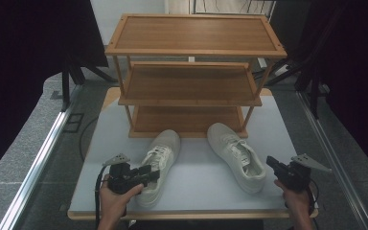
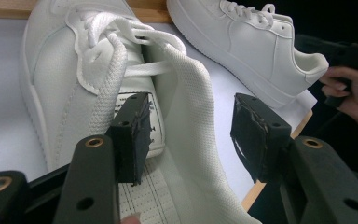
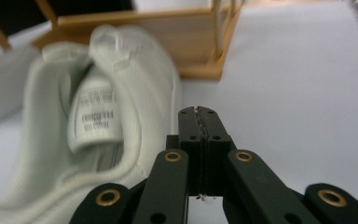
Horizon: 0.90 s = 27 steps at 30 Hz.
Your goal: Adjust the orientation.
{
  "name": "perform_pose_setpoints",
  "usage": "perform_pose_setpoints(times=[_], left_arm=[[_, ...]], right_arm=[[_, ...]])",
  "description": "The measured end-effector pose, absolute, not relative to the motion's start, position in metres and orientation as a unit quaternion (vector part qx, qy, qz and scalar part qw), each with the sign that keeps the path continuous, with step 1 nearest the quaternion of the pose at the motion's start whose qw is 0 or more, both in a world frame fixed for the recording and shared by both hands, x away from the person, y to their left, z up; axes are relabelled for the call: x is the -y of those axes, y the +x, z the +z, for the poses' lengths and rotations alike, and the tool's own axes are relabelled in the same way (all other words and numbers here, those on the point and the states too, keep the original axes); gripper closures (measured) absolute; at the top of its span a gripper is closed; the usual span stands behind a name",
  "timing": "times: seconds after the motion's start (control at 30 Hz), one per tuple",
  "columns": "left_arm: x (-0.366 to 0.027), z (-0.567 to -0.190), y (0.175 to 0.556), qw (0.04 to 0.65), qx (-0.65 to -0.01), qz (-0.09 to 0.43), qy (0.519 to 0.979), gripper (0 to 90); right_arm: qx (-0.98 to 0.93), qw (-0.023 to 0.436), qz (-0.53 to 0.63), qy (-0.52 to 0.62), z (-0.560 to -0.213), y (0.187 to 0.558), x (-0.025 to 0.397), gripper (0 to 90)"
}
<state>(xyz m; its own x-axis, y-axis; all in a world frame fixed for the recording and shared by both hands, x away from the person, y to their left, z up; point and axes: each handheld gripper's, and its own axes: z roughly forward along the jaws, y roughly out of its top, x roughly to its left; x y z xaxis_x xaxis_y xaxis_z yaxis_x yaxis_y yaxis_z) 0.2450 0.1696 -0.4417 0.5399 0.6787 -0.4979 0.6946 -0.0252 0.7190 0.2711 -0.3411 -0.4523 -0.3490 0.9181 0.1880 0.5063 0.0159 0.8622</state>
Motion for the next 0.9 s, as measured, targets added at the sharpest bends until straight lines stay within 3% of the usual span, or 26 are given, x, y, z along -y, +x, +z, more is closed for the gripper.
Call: perform_pose_setpoints(times=[0.77,0.9], left_arm=[[-0.186,-0.432,0.238,0.531,-0.484,-0.007,0.695,46.8],[-0.190,-0.427,0.238,0.540,-0.482,0.000,0.690,46.8]], right_arm=[[-0.740,0.203,0.402,0.499,-0.459,0.248,0.300,89.9],[-0.736,0.208,0.405,0.501,-0.461,0.248,0.305,84.1]])
